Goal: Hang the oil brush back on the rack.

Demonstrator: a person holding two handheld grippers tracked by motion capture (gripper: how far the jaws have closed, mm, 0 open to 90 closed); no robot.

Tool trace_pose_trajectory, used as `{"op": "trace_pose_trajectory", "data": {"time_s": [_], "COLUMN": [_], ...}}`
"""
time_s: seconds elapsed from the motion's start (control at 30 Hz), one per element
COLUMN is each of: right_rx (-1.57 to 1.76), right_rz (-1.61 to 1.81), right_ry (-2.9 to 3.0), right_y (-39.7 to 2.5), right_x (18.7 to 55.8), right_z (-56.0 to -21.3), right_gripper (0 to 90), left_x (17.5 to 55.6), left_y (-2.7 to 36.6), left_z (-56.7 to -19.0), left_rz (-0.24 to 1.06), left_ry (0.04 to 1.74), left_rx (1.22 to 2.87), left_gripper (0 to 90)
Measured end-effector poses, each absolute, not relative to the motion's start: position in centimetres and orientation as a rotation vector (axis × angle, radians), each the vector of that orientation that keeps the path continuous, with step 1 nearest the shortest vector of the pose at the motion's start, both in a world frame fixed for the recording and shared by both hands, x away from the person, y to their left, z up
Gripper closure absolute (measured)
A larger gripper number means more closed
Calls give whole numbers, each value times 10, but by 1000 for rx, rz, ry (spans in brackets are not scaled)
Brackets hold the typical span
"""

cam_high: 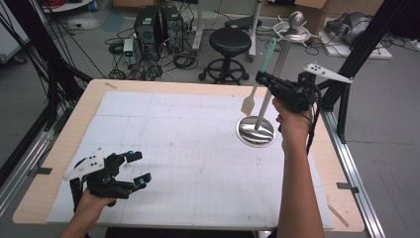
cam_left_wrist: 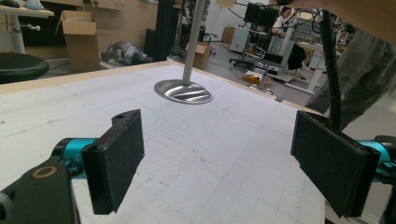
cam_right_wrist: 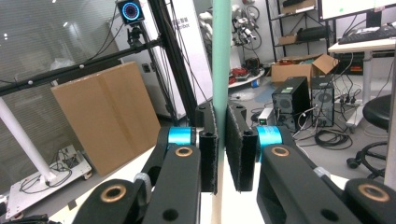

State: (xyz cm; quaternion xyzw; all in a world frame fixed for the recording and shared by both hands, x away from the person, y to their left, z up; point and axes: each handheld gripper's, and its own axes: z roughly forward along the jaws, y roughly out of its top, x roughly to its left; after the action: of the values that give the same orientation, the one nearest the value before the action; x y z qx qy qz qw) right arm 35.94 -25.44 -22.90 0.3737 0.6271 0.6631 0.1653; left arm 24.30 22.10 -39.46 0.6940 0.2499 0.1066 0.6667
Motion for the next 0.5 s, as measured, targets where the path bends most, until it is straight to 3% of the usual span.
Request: {"op": "trace_pose_trajectory", "data": {"time_s": [0.5], "right_rx": [1051], "right_rz": [1894], "right_ry": [1783], "right_y": [-258], "right_x": [356], "right_z": [-226], "right_gripper": [842], "left_x": [243], "left_y": [222], "left_z": [-394], "left_rz": [240], "left_ry": [565], "left_rx": [1564], "left_gripper": [178]}}
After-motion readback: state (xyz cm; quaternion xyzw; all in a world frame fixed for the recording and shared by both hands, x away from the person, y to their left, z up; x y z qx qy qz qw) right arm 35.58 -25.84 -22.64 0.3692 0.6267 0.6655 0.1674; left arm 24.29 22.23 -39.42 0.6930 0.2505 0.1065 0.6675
